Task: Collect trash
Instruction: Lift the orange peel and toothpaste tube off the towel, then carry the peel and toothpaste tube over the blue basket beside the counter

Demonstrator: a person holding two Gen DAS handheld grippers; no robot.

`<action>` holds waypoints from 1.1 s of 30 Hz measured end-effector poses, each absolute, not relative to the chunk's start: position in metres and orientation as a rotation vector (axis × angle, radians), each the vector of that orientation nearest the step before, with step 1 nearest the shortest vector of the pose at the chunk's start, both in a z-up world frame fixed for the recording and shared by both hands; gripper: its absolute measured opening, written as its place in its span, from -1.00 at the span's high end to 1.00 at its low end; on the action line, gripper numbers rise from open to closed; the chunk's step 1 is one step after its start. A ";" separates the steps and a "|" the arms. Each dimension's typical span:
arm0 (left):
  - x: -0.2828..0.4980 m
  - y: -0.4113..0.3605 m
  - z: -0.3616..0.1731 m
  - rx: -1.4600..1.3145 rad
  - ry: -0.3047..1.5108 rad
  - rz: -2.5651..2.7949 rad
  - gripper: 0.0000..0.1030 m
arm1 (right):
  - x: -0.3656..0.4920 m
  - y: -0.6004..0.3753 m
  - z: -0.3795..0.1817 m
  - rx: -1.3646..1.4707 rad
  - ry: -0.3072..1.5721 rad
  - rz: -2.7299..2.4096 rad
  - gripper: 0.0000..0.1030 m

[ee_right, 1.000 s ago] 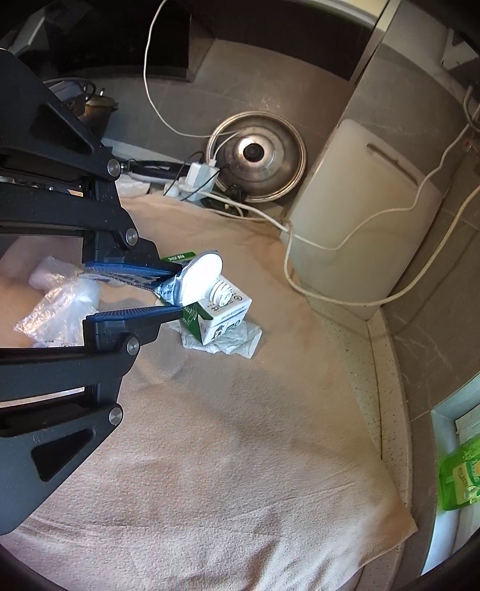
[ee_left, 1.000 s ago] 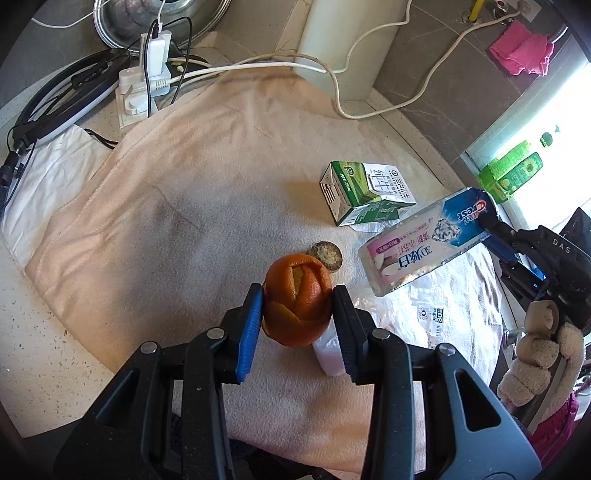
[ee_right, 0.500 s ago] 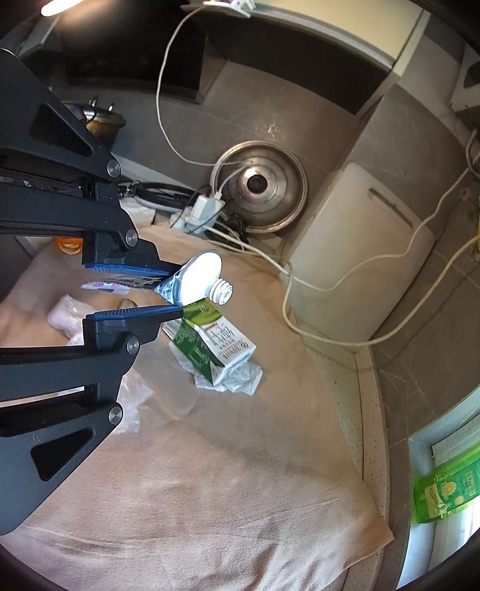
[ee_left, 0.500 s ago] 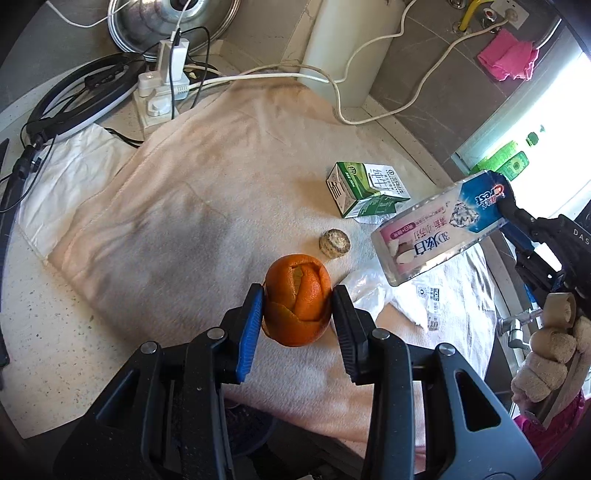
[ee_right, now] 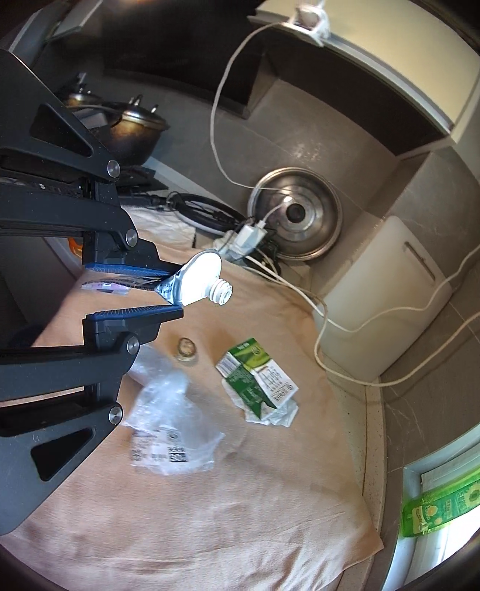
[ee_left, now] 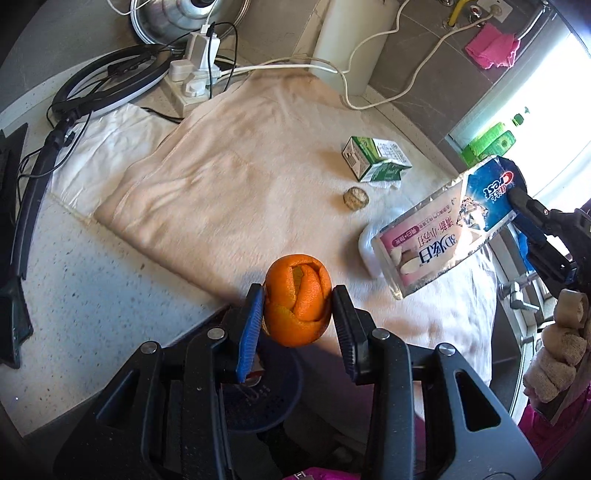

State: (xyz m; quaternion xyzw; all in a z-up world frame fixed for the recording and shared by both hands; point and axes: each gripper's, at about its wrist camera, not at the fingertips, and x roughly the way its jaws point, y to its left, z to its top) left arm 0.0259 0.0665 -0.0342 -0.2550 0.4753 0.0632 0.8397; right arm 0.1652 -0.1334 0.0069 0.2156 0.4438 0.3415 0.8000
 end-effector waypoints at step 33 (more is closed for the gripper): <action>-0.058 0.071 -0.136 -0.567 1.238 0.121 0.27 | 0.021 -0.076 -0.075 0.133 1.067 0.702 0.74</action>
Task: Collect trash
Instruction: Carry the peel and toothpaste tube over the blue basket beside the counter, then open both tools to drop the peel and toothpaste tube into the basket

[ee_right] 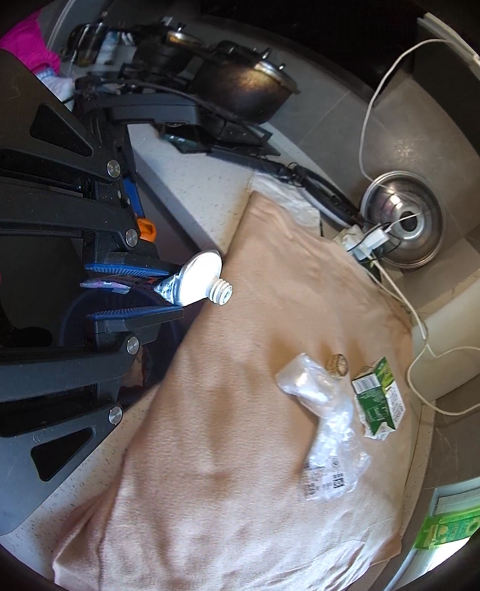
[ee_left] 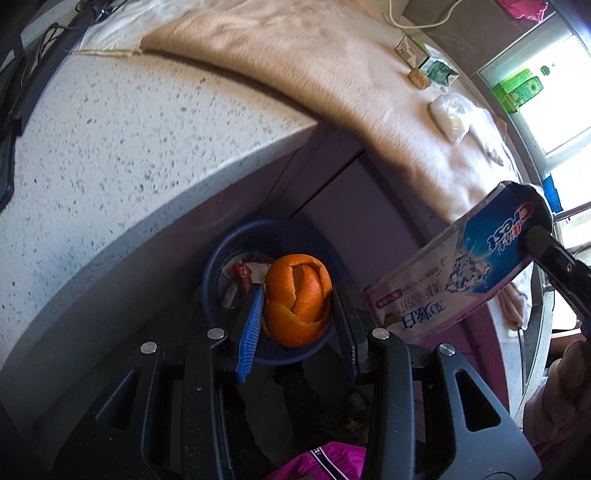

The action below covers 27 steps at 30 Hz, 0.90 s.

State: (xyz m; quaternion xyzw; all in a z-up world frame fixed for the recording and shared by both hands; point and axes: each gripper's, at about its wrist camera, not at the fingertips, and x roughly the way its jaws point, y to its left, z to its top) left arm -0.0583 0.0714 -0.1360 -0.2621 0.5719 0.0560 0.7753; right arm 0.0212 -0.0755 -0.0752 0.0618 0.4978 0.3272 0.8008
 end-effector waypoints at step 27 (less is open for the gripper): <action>-0.045 0.057 -0.186 -0.505 1.360 0.125 0.26 | 0.007 -0.047 -0.151 -0.028 1.168 0.633 0.73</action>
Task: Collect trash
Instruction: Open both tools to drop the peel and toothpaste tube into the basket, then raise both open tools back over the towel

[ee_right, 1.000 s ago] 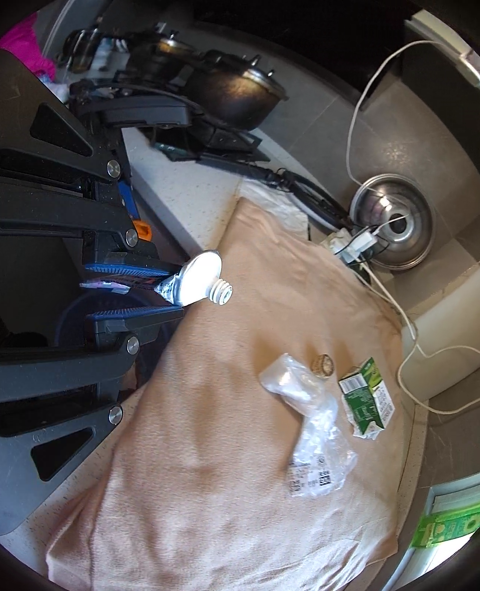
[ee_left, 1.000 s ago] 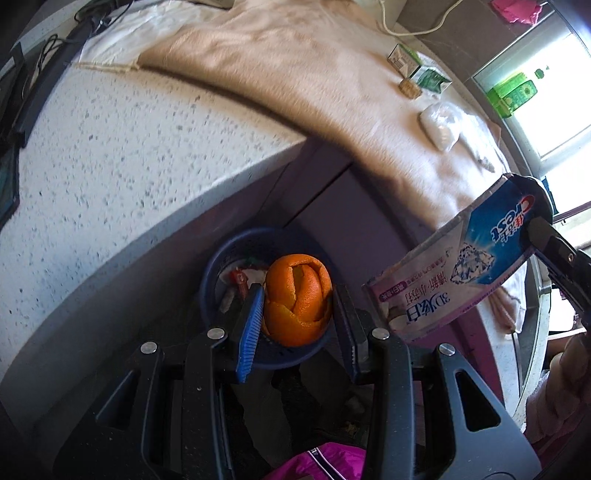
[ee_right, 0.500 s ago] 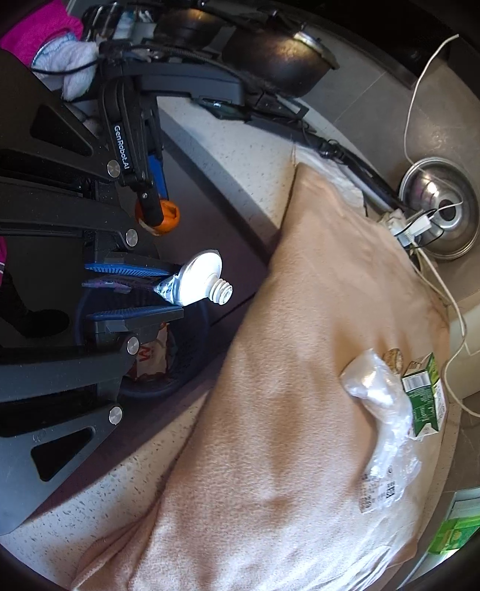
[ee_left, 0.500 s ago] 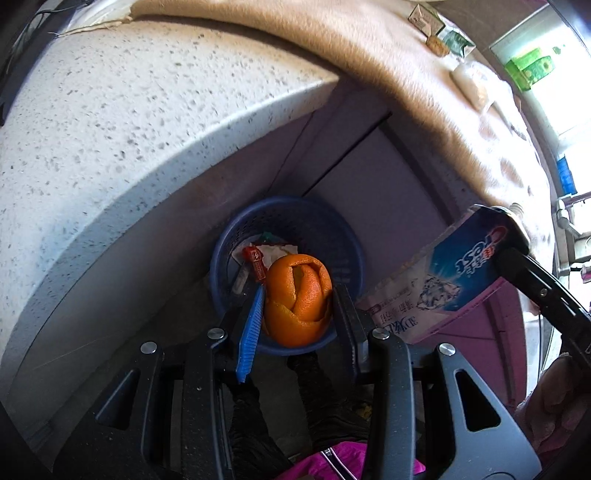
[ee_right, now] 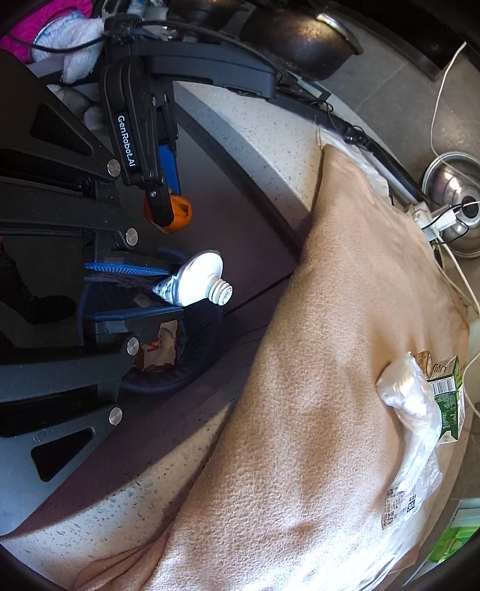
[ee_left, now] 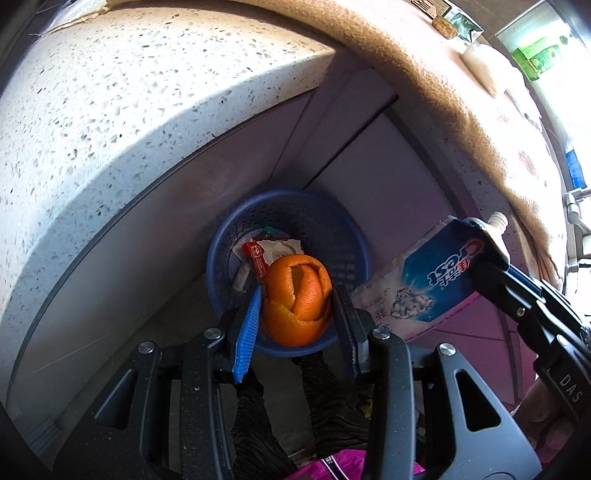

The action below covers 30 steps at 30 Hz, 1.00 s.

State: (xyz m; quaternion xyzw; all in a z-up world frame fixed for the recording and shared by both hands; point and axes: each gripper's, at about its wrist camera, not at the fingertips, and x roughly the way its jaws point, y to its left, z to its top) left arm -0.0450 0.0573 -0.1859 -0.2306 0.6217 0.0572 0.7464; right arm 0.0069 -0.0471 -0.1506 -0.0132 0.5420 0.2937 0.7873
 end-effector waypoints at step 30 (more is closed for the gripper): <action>-0.044 0.065 -0.166 -0.507 1.333 0.171 0.03 | 0.010 -0.058 -0.143 -0.028 1.178 0.639 0.21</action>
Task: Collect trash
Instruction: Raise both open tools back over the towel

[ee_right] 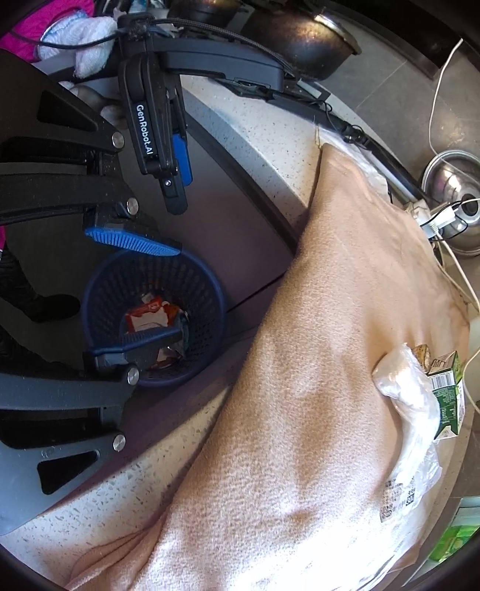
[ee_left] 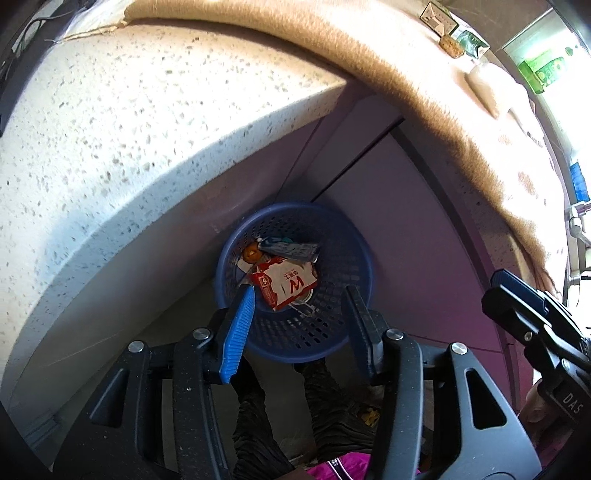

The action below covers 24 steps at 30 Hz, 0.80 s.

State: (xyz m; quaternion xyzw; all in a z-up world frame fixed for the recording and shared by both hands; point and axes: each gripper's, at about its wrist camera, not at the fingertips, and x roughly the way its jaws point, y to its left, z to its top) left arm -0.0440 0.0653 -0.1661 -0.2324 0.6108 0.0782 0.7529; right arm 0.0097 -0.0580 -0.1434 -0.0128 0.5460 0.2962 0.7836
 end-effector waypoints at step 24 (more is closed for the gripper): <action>0.020 0.054 -0.073 -0.496 1.134 0.122 -0.01 | 0.052 -0.120 -0.063 0.103 1.039 0.652 -0.26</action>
